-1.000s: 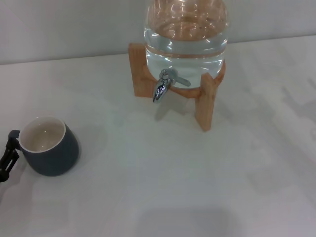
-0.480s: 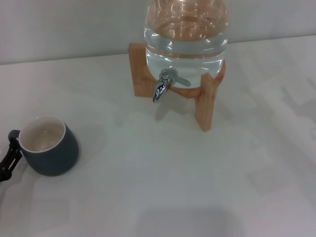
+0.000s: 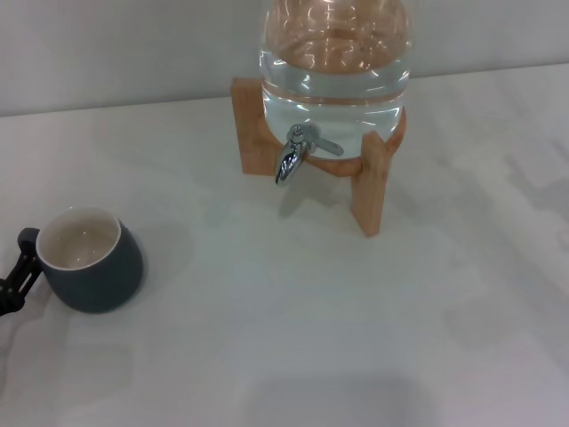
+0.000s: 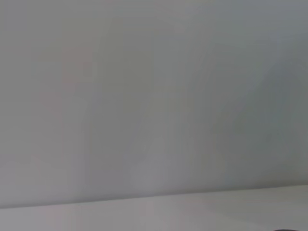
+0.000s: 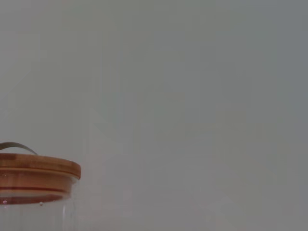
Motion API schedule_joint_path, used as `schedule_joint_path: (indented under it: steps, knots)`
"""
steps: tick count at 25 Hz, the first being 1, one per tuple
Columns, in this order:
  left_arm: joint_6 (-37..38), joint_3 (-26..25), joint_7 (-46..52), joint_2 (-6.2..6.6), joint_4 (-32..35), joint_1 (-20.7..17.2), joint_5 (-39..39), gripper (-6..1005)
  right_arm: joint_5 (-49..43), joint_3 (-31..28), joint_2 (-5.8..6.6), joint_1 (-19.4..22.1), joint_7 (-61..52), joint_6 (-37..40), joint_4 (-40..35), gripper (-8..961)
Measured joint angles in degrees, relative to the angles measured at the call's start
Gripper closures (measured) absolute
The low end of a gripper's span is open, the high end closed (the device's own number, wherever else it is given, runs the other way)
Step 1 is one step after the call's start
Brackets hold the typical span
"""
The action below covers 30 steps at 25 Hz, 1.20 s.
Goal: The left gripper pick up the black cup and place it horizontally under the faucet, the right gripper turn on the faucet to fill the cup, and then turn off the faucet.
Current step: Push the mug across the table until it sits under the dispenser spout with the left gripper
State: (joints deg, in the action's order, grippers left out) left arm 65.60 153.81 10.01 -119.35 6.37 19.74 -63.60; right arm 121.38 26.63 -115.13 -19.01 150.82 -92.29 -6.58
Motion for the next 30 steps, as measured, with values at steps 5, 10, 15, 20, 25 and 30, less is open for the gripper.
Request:
schedule_joint_path:
  steps: [5,10,15,20,25,30]
  knots:
    - [-1.03,0.0,0.0,0.0,0.01,0.8,0.04,110,0.0,0.0,0.0,-0.1,0.0,0.0,0.0,91]
    - [-1.46,-0.01,0.0,0.0,-0.04,1.28,1.05,109,0.0,0.0,0.0,-0.22,0.0,0.0,0.0,92]
    - [-2.65,-0.01,0.0,-0.07,0.01,1.71,1.44,109,0.0,0.0,0.0,-0.25,0.05,0.0,0.0,92]
    - [-2.81,0.0,0.0,-0.09,0.28,1.8,1.52,109,0.0,0.0,0.0,-0.24,0.07,0.0,-0.05,91]
    - [-2.85,0.0,0.0,-0.1,0.31,1.8,1.56,110,0.0,0.0,0.0,-0.23,0.09,0.0,-0.13,91]
    - [-2.85,0.0,0.0,-0.12,0.39,1.64,1.59,110,0.0,0.0,0.0,-0.27,0.09,0.0,-0.17,92]
